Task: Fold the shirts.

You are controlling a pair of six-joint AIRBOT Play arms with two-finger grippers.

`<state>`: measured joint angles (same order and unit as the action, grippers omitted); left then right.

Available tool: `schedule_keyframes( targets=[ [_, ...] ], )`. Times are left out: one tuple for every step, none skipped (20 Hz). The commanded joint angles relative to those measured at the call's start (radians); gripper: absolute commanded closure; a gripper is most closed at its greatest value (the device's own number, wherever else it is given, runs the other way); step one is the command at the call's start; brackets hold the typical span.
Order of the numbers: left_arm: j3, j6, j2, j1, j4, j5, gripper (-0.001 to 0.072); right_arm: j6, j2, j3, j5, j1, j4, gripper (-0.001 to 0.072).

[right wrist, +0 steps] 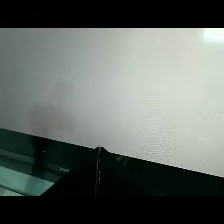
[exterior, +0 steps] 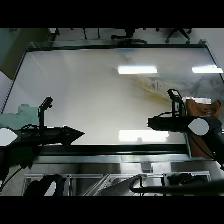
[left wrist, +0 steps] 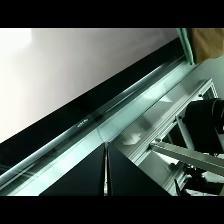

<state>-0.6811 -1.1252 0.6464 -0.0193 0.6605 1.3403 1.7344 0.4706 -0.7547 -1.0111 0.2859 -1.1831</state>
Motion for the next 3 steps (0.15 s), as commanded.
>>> schedule_keyframes(
  targets=[
    [0.01, -0.002, -0.039, -0.001, 0.0, -0.008, 0.0693, 0.0, -0.001, 0.002, 0.001, 0.002, 0.002, 0.0683],
    [0.01, -0.002, -0.046, -0.001, 0.0, -0.008, 0.0693, 0.0, -0.001, 0.002, 0.001, 0.002, 0.002, 0.0683],
    [0.01, -0.002, -0.053, -0.001, 0.0, -0.008, 0.0693, 0.0, -0.001, 0.002, 0.001, 0.002, 0.002, 0.0683]
  ],
)
